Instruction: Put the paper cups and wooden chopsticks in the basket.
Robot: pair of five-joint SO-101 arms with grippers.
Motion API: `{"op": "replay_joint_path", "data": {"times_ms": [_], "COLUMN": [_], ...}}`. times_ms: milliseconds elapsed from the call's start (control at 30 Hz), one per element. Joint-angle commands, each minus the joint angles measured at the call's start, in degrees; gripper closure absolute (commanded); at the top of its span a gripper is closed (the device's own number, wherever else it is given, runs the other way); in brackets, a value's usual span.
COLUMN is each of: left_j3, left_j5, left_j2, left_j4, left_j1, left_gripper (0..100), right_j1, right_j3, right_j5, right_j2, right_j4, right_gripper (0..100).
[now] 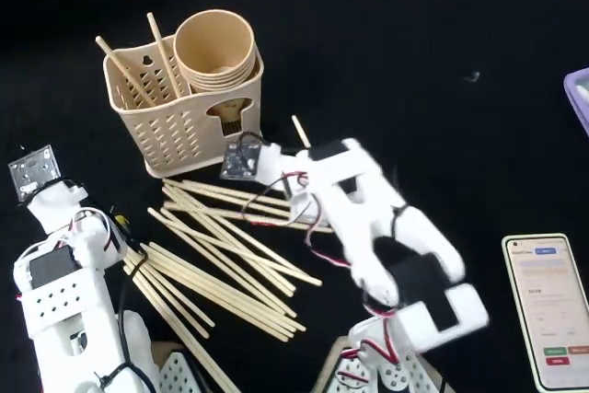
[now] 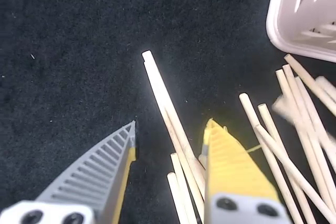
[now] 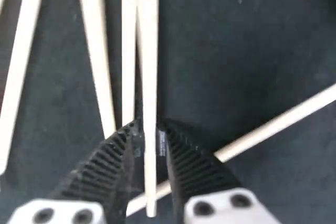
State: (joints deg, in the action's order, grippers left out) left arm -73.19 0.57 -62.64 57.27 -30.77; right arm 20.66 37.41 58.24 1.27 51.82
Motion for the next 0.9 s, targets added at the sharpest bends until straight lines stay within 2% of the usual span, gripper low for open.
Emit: {"op": "replay_joint_path", "data": {"times_ms": [0, 167, 333, 533, 600, 767, 867], "left_j3": [0.9, 0.9, 1.0, 1.0, 1.2, 0.9, 1.0], "left_j5": [0.3, 0.3, 0.3, 0.4, 0.4, 0.4, 0.4], "left_j2": [-0.6, -0.6, -0.6, -0.6, -0.6, -0.6, -0.6], "left_j4": [-0.9, -0.9, -0.9, -0.9, -0.9, -0.9, -0.9], "left_j1": [-0.7, -0.7, -0.7, -0.4, -0.4, -0.7, -0.6], "left_gripper": [78, 78, 78, 78, 78, 78, 78], "right_j1": [-3.3, -7.0, -16.4, -25.3, -25.6, -23.6, -19.5], "right_j3": [-2.2, 0.8, 6.1, 9.4, 9.3, 10.8, 12.4], "right_j5": [0.4, 0.6, 0.4, -7.6, -10.1, -22.2, -27.9], "right_j2": [-10.4, -19.7, -24.3, -24.3, -24.3, -24.3, -24.2], "right_j4": [5.4, 14.7, 15.1, 15.1, 14.3, 7.4, 2.5], "right_gripper": [98.8, 98.8, 98.8, 98.8, 98.8, 98.7, 98.6]}}
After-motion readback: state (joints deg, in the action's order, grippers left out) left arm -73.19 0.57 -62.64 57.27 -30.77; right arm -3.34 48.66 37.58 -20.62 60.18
